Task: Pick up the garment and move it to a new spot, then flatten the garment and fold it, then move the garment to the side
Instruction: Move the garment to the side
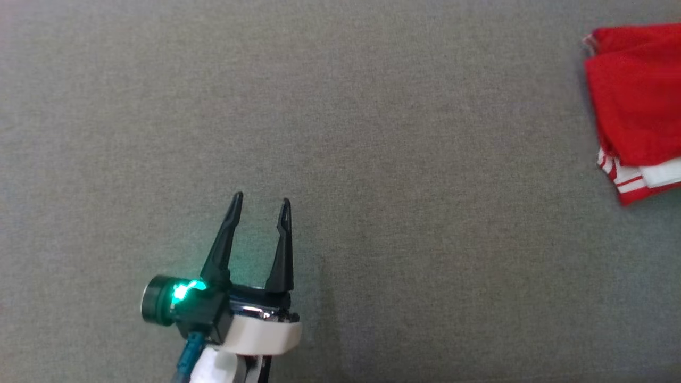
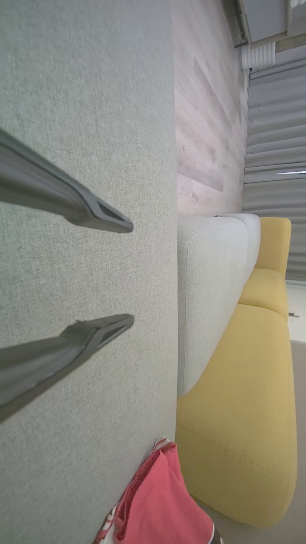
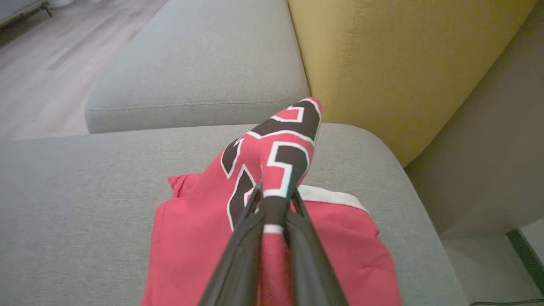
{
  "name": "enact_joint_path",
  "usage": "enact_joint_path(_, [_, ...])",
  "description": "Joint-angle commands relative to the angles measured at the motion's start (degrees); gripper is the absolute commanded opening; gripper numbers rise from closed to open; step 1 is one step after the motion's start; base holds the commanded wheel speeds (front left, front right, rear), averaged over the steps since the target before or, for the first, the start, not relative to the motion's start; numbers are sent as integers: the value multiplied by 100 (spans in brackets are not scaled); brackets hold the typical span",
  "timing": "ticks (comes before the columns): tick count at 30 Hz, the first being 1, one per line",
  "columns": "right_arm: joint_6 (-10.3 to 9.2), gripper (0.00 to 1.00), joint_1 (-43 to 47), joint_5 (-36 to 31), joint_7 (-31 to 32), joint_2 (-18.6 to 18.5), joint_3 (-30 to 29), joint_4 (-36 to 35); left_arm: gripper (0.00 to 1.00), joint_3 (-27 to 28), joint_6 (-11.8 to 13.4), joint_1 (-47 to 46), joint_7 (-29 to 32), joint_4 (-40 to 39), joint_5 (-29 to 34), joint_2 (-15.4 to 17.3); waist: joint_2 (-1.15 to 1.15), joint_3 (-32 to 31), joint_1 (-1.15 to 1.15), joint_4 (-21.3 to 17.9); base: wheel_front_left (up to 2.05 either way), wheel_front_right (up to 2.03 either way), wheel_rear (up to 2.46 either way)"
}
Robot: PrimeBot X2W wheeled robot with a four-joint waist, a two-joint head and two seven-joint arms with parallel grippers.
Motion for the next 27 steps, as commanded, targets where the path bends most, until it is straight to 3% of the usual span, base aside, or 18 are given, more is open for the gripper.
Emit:
enact_joint_path(1, [-5, 46, -78, -94, 33, -318, -95, -168, 100, 121, -15, -94, -55, -218, -49, -32, 0, 48, -2, -22, 0, 0, 0])
enact_joint_path(2, [-5, 100, -78, -218, 34, -278, -189, -184, 100, 126, -13, -123, -55, -231, -77, -32, 0, 40, -2, -16, 0, 0, 0])
enact_joint_path(6, [-5, 100, -36, -936, -61, 159, -294, -378, 100, 129, -6, -159, -55, -210, -119, -32, 0, -214, -2, 21, 0, 0, 0])
enact_joint_path(11, [-5, 100, 278, -1480, -191, 1258, 65, -744, 100, 166, 19, 4, -55, -96, -137, -32, 0, -842, -2, 95, 0, 0, 0])
enact_joint_path(16, [-5, 100, 928, -1816, -714, 2468, 577, -761, 100, 221, 23, 304, -55, 16, -151, -32, 0, -1501, -2, 217, 0, 0, 0])
enact_joint_path(21, [-5, 100, 1588, -2029, -1684, 3403, 956, -275, 100, 265, 56, 672, -55, 45, -133, -32, 0, -2122, -2, 358, 0, 0, 0])
enact_joint_path(22, [-5, 100, 1766, -2246, -2198, 3667, 1045, -96, 100, 295, 92, 801, -55, 6, -124, -32, 0, -2272, -2, 391, 0, 0, 0])
enact_joint_path(27, [-5, 100, 2097, -2767, -3226, 4155, 1095, 236, 100, 375, 167, 1124, -55, -7, -42, -8, 0, -2601, -2, 443, 0, 0, 0])
